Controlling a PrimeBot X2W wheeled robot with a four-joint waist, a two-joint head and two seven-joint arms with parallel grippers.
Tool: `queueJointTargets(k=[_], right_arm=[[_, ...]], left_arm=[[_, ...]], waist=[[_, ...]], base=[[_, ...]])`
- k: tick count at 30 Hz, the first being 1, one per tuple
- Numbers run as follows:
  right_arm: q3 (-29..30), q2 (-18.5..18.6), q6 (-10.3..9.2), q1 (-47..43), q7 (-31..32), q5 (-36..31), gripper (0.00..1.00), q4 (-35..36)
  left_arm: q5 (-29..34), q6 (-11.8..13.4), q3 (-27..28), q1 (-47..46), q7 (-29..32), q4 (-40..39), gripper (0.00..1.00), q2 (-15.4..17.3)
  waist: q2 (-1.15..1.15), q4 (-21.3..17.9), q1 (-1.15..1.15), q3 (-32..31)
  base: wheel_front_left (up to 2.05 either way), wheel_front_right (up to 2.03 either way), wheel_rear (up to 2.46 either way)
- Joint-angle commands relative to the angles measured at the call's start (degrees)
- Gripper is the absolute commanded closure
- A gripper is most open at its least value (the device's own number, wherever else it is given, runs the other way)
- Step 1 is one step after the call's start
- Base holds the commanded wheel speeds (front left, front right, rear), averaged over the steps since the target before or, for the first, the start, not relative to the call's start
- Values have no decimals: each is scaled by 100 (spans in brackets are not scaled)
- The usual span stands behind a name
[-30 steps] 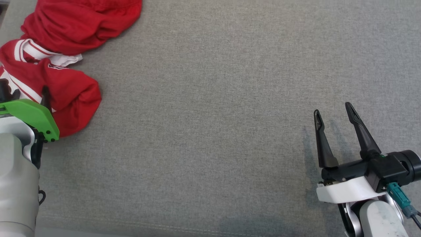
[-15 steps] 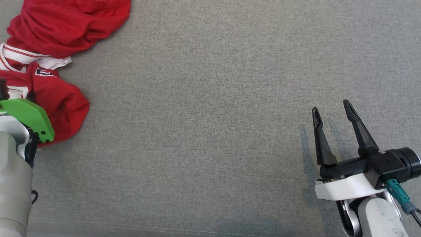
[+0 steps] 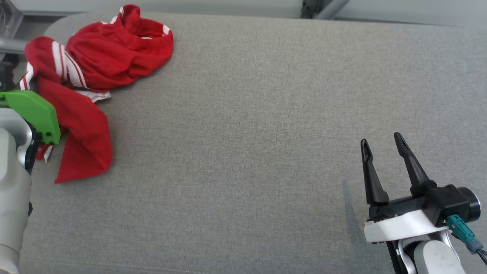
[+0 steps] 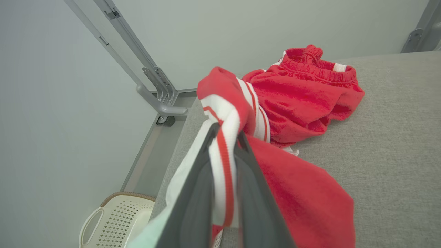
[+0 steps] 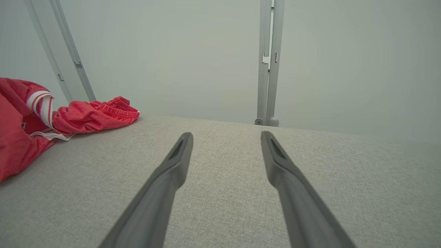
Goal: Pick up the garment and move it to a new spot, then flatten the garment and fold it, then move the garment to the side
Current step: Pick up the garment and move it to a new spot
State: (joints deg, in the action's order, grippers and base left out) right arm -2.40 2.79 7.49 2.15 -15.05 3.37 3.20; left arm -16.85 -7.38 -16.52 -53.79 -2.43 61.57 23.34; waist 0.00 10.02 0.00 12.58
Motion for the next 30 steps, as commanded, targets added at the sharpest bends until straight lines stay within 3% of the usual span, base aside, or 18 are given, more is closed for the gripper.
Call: queueJointTargets(k=[1, 13, 19, 30], right_arm=[[32, 18, 0, -138, -16, 77, 0, -33], [309, 18, 0, -591, -17, 269, 0, -54], [331, 18, 0, -639, -16, 308, 0, -58], [198, 18, 0, -643, -17, 352, 0, -97]], left_arm=[[-32, -10, -139, -86, -20, -142, 100, 64], [-528, -10, -1354, -273, 242, -1592, 100, 105], [-714, -10, -1747, -457, 373, -2437, 100, -94], [-1212, 349, -1738, -462, -7, -2910, 100, -1505]], waist=[[0, -78, 0, -600], [0, -469, 0, -1348], [0, -784, 0, -1457], [0, -1339, 0, -1431]], base=[[0, 0, 0], [0, 0, 0], [0, 0, 0], [0, 0, 0]])
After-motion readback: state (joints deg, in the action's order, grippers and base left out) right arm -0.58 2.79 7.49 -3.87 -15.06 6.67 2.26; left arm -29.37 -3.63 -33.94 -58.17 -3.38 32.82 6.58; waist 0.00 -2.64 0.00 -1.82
